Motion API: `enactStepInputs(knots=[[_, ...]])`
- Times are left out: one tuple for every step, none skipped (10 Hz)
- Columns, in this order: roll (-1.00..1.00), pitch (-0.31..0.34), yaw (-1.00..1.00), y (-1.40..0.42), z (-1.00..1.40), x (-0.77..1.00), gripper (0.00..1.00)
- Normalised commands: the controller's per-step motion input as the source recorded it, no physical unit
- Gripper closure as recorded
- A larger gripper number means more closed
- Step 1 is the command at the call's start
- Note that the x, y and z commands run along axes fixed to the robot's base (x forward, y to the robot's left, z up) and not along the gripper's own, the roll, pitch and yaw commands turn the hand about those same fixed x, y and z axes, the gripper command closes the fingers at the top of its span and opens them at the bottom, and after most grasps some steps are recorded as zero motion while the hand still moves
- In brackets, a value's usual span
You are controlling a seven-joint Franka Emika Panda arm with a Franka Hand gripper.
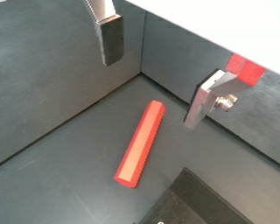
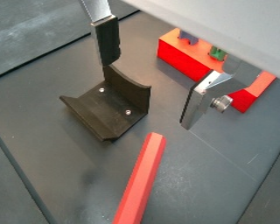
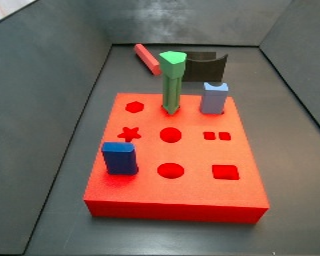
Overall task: Pick up the hexagon object. Move up. Place the hexagon object on the fixture. Regrasp the hexagon object. Move to above the board. Insert the hexagon object.
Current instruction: Pick up the hexagon object.
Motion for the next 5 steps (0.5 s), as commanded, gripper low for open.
enactStepInputs(knots=[[0.19, 0.091, 0.4, 0.0, -0.55, 0.41, 0.0], [0.0, 0.0, 0.81, 0.12, -0.75, 0.22, 0.0], [-0.07, -0.019, 0.99, 0.14, -0.99, 0.0, 0.0], [0.0, -0.04, 0.97, 0.1, -1.0, 0.0, 0.0], [-0.04, 0.0, 0.65, 0.0, -0.96, -0.14, 0.0]])
